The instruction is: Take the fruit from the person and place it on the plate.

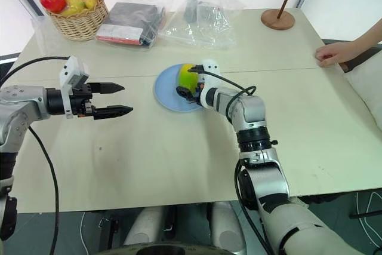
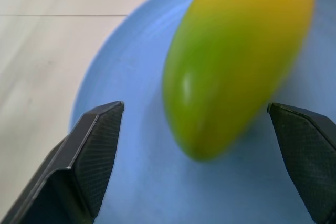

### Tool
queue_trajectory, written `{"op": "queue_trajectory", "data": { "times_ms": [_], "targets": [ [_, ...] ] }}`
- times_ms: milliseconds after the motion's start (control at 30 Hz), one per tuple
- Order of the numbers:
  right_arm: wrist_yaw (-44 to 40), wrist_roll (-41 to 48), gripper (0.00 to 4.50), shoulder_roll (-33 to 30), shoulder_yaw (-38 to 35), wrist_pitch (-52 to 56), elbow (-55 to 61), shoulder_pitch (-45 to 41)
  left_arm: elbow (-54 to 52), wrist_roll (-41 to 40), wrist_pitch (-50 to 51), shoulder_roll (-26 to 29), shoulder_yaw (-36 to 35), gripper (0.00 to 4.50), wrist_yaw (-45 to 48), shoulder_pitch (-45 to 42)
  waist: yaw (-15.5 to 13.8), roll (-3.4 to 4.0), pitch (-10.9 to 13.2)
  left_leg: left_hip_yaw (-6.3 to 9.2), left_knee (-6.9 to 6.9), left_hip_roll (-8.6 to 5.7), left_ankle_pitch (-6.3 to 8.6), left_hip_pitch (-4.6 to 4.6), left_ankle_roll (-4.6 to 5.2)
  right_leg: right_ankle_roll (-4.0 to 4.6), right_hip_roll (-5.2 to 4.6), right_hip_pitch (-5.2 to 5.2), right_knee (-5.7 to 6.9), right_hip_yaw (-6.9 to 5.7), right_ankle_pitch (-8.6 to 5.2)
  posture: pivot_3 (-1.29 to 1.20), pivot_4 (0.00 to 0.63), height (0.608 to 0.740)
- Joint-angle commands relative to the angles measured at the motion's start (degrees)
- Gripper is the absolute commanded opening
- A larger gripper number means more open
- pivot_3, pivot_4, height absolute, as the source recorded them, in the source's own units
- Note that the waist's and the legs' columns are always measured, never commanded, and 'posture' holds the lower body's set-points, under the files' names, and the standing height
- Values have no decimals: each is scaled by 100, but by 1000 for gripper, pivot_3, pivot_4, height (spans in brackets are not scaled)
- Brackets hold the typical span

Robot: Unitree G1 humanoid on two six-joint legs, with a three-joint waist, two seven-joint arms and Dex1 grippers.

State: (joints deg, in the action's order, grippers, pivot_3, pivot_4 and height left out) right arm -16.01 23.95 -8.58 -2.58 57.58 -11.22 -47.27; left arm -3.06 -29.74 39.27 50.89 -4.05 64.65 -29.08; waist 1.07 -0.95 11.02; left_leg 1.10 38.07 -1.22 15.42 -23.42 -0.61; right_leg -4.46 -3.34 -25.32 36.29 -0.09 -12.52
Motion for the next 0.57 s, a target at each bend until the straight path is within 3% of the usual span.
{"op": "queue_trajectory", "data": {
  "times_ms": [33, 300, 567],
  "targets": [
    [-244, 387, 4479, -515, -254, 568, 1308, 4, -154, -19, -103, 13, -93, 4500, -5, -15, -14, 1, 0, 0, 0, 0, 0, 0, 0, 0, 0, 0, 0, 0, 0, 0, 150, 740],
    [-1131, 1555, 4479, -2292, -1171, 1623, 3580, 353, -147, -11, -155, 69, -103, 4500, 95, 68, -25, 0, 0, 1, 1, 0, 1, -1, 1, -1, 1, 2, -5, -1, 0, 0, 150, 740],
    [-1735, 2320, 4479, -3318, -1805, 1479, 4411, 965, -126, -59, -184, 33, -68, 4500, 198, -35, -12, -1, -1, 1, 1, 6, 1, 5, 2, -1, 7, 11, -6, -1, -1, 0, 150, 740]
  ]
}}
